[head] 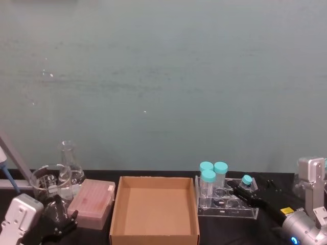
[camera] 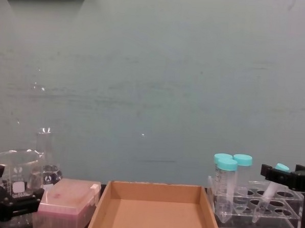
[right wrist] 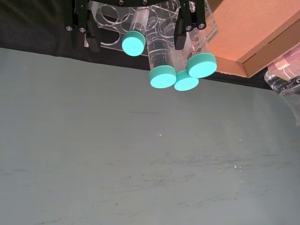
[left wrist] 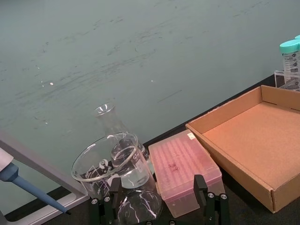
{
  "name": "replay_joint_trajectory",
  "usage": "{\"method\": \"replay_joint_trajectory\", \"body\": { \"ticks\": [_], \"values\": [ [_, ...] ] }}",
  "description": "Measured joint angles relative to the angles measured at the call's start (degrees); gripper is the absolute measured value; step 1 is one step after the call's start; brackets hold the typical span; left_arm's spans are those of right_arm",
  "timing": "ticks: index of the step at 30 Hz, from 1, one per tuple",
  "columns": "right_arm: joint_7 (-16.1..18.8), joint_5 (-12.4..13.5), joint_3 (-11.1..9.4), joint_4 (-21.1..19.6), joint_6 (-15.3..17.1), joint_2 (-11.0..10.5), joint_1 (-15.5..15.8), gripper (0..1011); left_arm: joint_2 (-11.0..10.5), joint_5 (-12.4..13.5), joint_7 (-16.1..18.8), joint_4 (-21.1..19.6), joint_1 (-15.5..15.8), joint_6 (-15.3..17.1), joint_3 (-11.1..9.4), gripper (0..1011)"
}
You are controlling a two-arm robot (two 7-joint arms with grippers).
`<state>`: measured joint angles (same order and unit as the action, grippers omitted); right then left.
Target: Use the right hand to move the test tube from the test tube rack into the box.
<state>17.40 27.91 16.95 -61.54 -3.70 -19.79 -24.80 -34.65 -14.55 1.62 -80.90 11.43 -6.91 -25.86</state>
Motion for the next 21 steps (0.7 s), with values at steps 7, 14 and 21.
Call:
{"method": "replay_joint_trajectory", "body": {
  "ticks": [7, 14, 21],
  "values": [
    [1.2, -0.2, -0.5, 1.5, 0.5, 1.0, -1.0, 1000, 0.0, 0.0, 0.0, 0.0, 0.0, 0.0, 0.0, 1000],
    [1.3, -1.4, -0.8, 1.8, 1.4, 1.6, -1.3, 1000, 0.0, 0.0, 0.0, 0.0, 0.0, 0.0, 0.0, 1000],
    [0.3, -3.1, -1.1, 1.7, 2.7, 2.2, -1.5, 1000, 0.0, 0.0, 0.0, 0.0, 0.0, 0.0, 0.0, 1000]
  ]
}}
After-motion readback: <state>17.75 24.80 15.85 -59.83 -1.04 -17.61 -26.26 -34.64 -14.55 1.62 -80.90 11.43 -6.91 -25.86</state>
